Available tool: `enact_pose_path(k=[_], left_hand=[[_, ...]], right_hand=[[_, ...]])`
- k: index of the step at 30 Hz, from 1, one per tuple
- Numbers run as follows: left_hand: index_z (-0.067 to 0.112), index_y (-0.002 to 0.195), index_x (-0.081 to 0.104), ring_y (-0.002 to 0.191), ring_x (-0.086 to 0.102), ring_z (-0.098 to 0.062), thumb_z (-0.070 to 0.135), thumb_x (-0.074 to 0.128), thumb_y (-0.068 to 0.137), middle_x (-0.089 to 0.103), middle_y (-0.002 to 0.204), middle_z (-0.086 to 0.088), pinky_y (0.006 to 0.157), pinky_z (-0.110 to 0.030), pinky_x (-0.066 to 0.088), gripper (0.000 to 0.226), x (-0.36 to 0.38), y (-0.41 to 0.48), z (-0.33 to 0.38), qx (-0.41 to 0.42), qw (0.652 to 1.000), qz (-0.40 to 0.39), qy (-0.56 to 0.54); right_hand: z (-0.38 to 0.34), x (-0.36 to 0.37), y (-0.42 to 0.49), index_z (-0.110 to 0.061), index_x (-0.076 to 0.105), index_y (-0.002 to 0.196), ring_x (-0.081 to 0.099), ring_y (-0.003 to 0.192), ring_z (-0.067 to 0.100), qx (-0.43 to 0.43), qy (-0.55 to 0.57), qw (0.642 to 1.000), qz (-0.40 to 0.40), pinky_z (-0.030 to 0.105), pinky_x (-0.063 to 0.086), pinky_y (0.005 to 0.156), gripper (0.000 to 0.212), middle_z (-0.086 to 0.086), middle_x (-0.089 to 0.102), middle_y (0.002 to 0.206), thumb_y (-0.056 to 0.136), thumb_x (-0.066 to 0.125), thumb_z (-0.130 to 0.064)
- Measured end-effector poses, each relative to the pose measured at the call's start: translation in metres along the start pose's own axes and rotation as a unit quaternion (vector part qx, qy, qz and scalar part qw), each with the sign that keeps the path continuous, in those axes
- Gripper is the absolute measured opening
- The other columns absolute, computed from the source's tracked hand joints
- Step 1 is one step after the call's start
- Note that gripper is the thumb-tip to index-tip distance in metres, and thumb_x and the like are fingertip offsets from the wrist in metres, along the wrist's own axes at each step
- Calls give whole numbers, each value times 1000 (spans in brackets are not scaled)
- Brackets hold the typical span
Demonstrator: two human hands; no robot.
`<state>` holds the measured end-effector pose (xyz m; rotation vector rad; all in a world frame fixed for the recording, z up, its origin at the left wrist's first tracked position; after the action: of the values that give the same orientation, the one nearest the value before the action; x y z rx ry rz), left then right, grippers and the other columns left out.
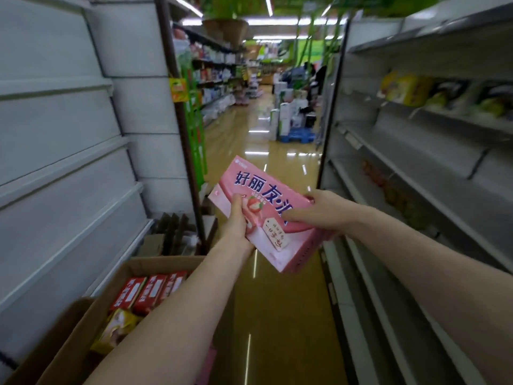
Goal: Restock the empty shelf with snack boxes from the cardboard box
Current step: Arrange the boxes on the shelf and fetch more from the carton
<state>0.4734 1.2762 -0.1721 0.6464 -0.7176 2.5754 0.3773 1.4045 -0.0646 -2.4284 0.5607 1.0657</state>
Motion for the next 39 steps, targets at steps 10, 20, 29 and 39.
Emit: enact_pose_path(k=[10,20,29,39], left_hand=[[15,117,66,99,68,-35,53,70,76,73,105,-17,78,-53,54,55,108,-82,-13,-37,989,-141,-26],[20,91,60,103,65,-37,39,62,92,71,97,-14,94,-62,47,19,169,-136,-26,23,986,-163,-19],[12,91,59,83,62,-26,41,67,88,66,87,-13,95,-50,49,29,249,-138,-44,-31,966,-240,94],[8,111,60,97,64,-33,32,63,92,69,104,-18,82,-51,52,30,365,-153,-86,-94,911,-388,101]], right_hand=[[69,-116,-116,-21,44,134,71,71,13,18,96,991,88,30,60,64,68,3,69,91,76,79,-28],[118,-183,-180,-18,20,148,69,72,17,28,195,931,306,34,58,64,95,6,60,108,76,80,-34],[141,-248,-232,-23,37,128,68,80,13,50,123,898,419,36,58,69,71,-3,65,101,74,77,-46],[173,-295,-286,-25,39,114,69,69,11,101,87,840,526,34,59,59,56,-5,62,93,76,78,-41]])
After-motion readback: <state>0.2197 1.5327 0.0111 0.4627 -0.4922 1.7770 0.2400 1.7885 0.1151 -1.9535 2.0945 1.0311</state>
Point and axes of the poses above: each hand's wrist, its own y-axis towards the middle knuckle, its own x-axis out of the palm, z = x × y, the point moved 10 cm from there along y, towards the middle knuckle
